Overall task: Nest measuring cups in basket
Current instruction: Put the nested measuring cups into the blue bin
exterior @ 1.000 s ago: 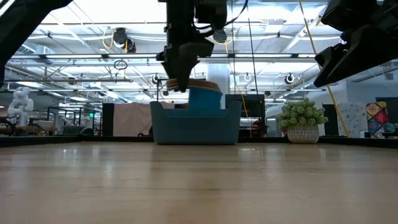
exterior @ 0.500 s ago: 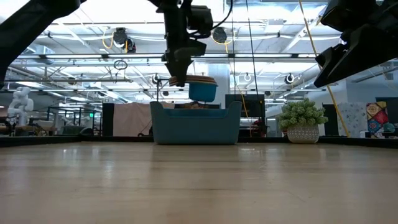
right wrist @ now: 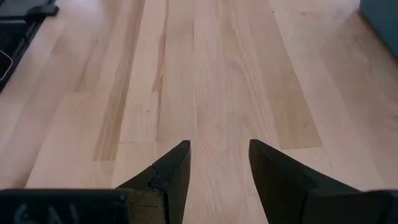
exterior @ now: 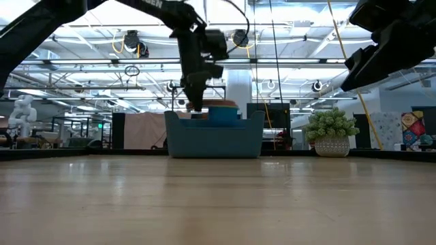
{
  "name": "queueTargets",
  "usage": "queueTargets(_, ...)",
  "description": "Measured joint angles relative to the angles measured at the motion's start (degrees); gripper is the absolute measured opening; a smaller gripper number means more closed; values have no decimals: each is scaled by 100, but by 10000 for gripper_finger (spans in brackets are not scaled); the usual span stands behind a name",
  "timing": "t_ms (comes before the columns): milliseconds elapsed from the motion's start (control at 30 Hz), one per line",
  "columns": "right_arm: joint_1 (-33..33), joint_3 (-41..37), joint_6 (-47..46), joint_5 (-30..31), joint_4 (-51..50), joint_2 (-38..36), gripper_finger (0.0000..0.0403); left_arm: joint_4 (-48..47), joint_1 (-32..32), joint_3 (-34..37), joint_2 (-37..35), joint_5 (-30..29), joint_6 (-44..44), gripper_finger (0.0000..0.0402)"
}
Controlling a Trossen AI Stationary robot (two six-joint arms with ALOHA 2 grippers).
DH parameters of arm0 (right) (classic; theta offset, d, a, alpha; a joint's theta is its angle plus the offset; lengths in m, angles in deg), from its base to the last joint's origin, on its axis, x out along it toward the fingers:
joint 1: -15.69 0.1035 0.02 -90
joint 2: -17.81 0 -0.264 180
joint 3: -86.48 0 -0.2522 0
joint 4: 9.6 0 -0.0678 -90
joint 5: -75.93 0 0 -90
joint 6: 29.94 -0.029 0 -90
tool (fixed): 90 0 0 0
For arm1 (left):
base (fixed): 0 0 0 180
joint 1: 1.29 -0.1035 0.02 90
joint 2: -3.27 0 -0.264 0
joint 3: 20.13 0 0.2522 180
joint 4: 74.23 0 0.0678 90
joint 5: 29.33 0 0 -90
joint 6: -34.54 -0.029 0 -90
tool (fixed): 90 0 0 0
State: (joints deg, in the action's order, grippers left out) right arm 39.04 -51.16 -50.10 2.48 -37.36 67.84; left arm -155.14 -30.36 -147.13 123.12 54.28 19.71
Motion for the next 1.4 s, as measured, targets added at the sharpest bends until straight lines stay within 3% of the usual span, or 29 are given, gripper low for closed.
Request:
queueTargets(233, 0, 0, -370, 7, 56, 1, 157, 661, -192, 553, 9, 48, -510, 145)
queueTargets(367, 0, 0, -545, 10, 57, 1, 157, 1065, -270, 782, 9, 435, -690, 145)
queueTargets(733, -4, 0, -575, 144, 551, 1, 157, 1406, -486, 1379, 9, 516, -864, 145)
queueTargets(1400, -15, 0, -456, 187, 603, 1, 157, 1786, -485, 1383, 173, 979, -850, 145)
